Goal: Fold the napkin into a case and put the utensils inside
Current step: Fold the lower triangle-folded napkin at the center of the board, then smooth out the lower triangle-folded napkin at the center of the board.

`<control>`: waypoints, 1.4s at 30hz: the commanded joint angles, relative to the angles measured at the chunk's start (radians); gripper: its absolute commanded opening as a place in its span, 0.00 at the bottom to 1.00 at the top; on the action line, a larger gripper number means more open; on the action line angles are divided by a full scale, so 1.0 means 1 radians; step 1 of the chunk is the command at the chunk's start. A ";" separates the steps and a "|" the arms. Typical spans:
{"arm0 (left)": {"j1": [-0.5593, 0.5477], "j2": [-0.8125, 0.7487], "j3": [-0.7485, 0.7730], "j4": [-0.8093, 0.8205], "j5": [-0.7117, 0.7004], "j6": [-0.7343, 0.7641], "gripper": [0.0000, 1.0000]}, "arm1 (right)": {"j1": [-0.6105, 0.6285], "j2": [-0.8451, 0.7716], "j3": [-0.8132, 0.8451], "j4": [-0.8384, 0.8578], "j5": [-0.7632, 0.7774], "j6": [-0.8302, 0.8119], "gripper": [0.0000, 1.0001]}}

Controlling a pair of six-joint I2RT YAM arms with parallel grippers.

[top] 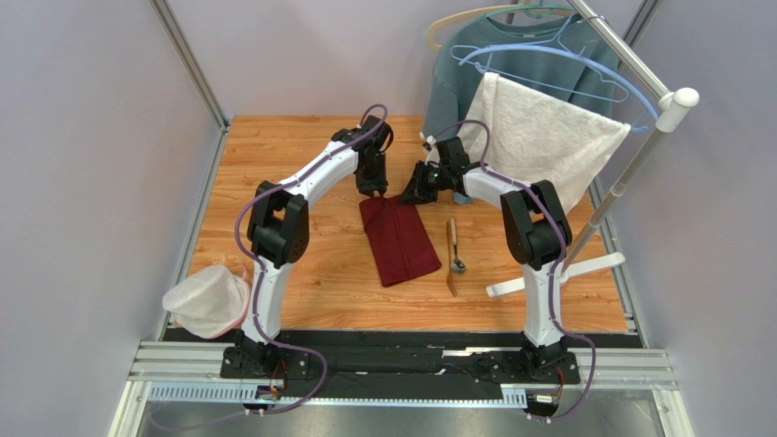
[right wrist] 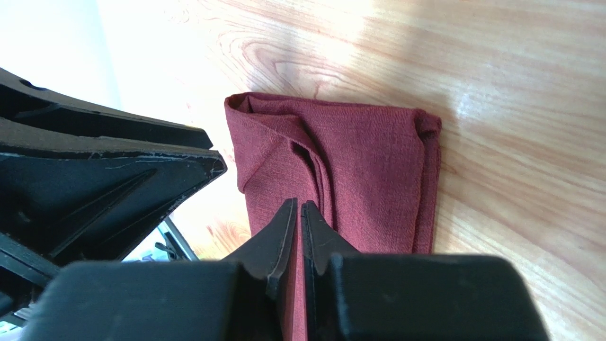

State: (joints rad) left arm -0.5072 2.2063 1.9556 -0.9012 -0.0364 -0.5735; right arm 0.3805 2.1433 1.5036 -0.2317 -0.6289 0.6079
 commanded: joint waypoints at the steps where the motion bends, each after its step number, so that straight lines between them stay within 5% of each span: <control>1: -0.007 0.047 0.074 -0.073 -0.048 0.029 0.37 | 0.000 0.047 0.087 -0.023 0.008 -0.030 0.09; 30: -0.042 0.043 0.104 -0.079 -0.005 -0.034 0.33 | 0.035 0.162 0.129 0.104 -0.083 0.082 0.06; 42: -0.042 0.001 0.082 -0.008 0.116 -0.104 0.10 | -0.022 0.055 0.021 0.052 0.015 0.029 0.06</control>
State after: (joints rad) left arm -0.5438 2.2795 2.0254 -0.9531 0.0288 -0.6399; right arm 0.3786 2.2745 1.5482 -0.1658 -0.6579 0.6762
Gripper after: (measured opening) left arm 0.126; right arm 0.066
